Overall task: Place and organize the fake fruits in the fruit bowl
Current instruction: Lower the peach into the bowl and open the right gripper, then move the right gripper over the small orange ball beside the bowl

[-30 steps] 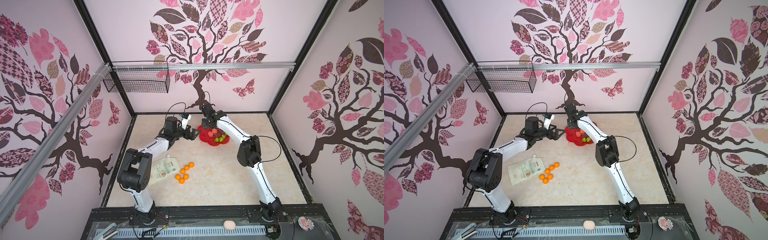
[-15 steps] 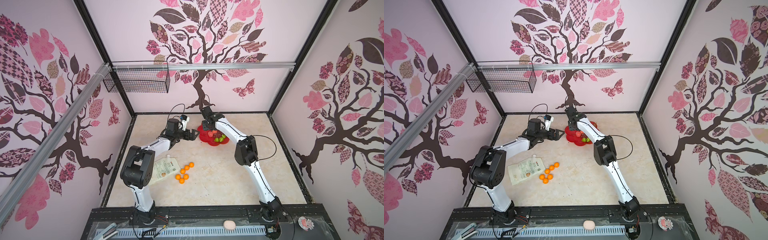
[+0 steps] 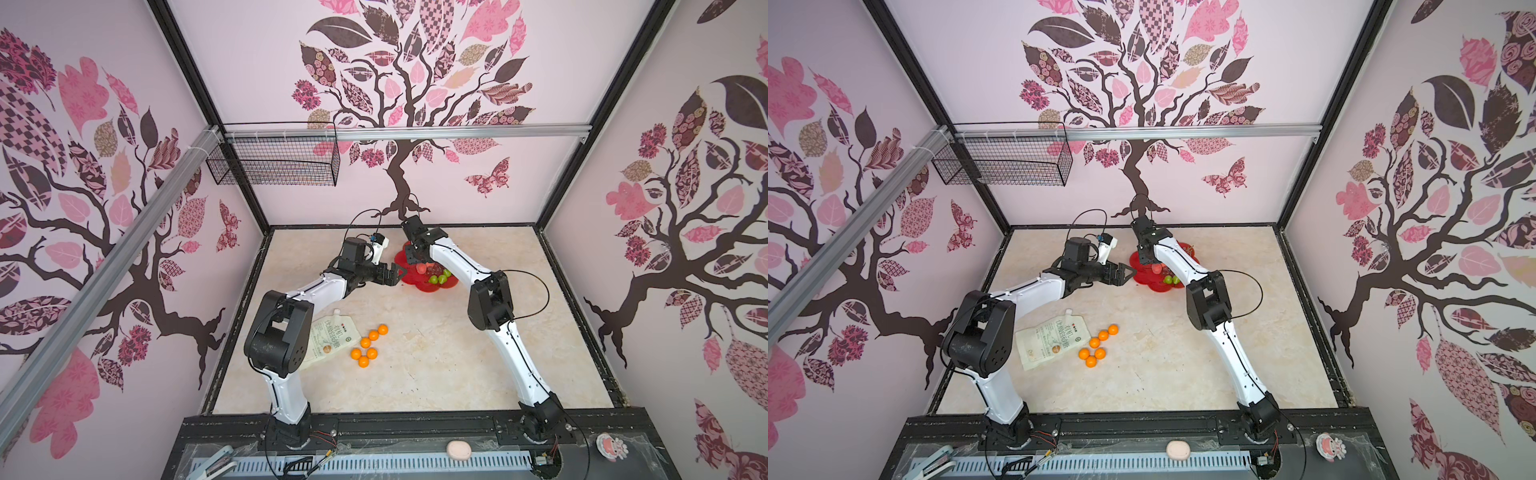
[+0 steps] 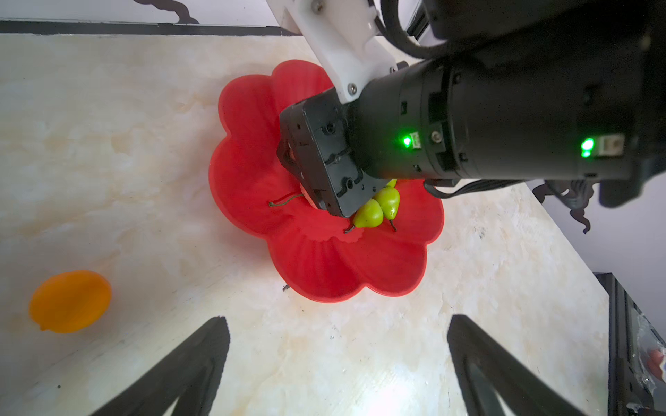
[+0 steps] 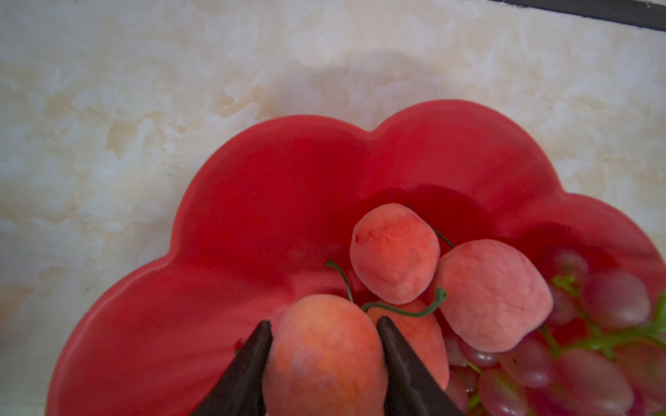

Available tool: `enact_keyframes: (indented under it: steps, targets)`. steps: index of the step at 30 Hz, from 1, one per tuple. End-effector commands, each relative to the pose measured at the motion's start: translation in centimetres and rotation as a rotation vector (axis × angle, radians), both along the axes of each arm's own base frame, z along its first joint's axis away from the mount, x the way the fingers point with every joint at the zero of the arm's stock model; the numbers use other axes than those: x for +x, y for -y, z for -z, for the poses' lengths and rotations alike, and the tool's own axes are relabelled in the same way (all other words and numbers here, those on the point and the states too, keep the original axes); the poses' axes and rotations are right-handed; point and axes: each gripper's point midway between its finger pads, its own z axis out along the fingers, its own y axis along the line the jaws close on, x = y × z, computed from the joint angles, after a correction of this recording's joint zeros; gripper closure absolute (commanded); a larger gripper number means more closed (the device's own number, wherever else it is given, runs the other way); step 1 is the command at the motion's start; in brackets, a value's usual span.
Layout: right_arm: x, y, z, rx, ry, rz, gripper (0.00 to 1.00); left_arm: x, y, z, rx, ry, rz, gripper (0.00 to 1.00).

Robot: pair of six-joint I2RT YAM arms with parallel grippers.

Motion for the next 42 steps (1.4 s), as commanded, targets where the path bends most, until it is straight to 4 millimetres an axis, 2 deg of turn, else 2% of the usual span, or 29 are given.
enact_keyframes:
  steps: [1, 9, 13, 23, 29, 31, 32, 33, 34, 42]
  targets:
    - [0.5, 0.4, 1.7, -0.02, -0.013, 0.006, 0.49, 0.6, 0.4, -1.9, -0.006, 0.054, 0.019, 0.02]
    - [0.6, 0.6, 1.5, -0.015, -0.014, 0.008, 0.47, 0.5, 0.4, -2.0, -0.004, 0.055, 0.029, 0.02]
    - [0.6, 0.5, 0.7, -0.006, -0.004, 0.006, 0.46, 0.4, 0.3, -2.1, 0.006, 0.061, 0.033, 0.01]
    - [0.8, 0.2, -4.3, 0.042, 0.068, 0.006, 0.42, 0.1, 0.0, -2.6, 0.033, 0.081, 0.051, 0.02]
    - [0.6, 0.2, -7.3, 0.072, 0.103, -0.001, 0.4, -0.2, -0.5, -3.7, 0.035, 0.118, 0.065, 0.02]
    - [0.4, 0.2, -8.2, 0.085, 0.114, 0.002, 0.4, -0.2, -0.9, -4.2, 0.033, 0.121, 0.063, 0.01]
    - [0.3, 0.1, -8.1, 0.089, 0.109, 0.001, 0.4, -0.2, -1.1, -4.5, 0.03, 0.125, 0.065, 0.02]
    - [0.2, 0.1, -9.7, 0.111, 0.131, -0.002, 0.4, -0.2, -1.5, -4.7, 0.026, 0.131, 0.063, 0.01]
    - [-0.1, 0.0, -10.1, 0.123, 0.132, -0.006, 0.4, -0.1, -1.8, -4.9, 0.022, 0.135, 0.057, 0.01]
    - [-1.2, -2.2, -10.5, 0.212, 0.122, -0.038, 0.41, 1.3, -5.1, -6.3, -0.051, 0.121, -0.006, 0.01]
